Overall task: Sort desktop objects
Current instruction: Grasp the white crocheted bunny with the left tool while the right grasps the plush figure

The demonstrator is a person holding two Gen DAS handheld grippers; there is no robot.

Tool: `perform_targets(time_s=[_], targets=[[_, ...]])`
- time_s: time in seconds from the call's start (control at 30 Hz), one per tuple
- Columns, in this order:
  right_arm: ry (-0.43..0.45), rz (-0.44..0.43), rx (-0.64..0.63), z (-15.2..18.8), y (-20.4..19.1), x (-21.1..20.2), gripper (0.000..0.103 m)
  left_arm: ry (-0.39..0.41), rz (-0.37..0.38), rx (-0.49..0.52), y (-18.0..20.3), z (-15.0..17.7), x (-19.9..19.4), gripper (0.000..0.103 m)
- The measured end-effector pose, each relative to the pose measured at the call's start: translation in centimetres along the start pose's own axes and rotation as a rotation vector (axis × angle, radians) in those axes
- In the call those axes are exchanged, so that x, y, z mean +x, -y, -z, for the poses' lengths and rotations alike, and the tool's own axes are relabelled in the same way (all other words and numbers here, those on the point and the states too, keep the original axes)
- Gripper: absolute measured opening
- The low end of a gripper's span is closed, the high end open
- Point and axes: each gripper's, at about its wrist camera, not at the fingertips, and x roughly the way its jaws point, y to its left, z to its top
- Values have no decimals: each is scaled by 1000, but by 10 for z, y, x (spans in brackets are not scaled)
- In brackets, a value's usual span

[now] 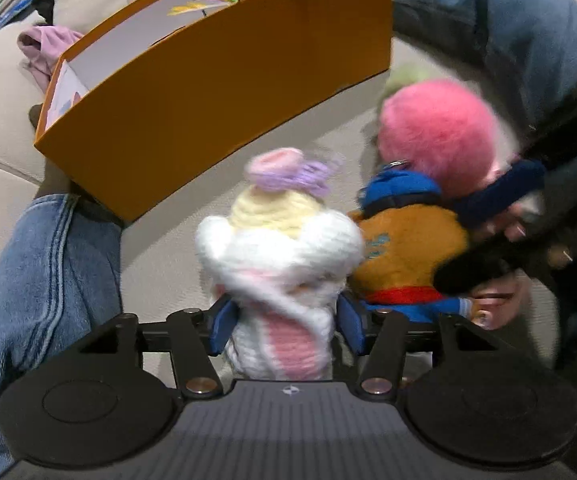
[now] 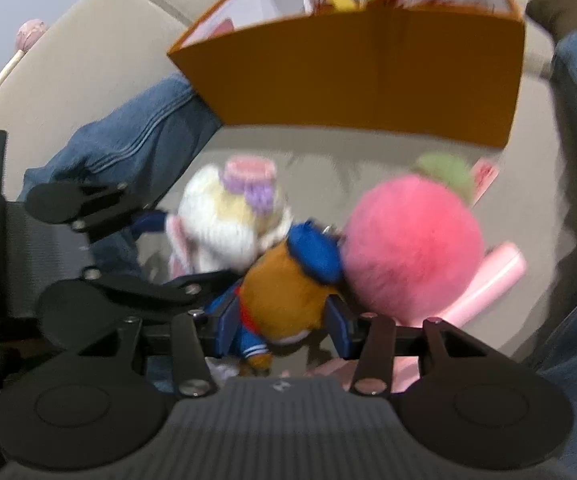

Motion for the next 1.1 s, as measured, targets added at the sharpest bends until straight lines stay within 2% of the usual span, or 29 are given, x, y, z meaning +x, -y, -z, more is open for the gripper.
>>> perform_targets(time_s=[0.1,0.3,0.53,0.73,0.83,0.97,1.1], targets=[[-22,16,18,-2,1,7,52,-28,-4,-75,-13,0,9,57],[-48,34,30,-10,-2,19,65,18,128,-344,-57,9,-8,52],[-46,102,-48,-20,-15,41,64,83,185,-555,-94,26,-31,50],[-32,98,-74,-21,-17,39,55,109,189,-637,-110,31,-38,48],[-4,57,-47,-25,-11,25,54,145,229,-689,-118,33,-41,48],[98,35,-60,-38,-11,-10,54,210,283,-736,-129,32,-55,48],[194,9,-95,-59,-17,-48,54,286,268,-727,-135,15,-79,48]])
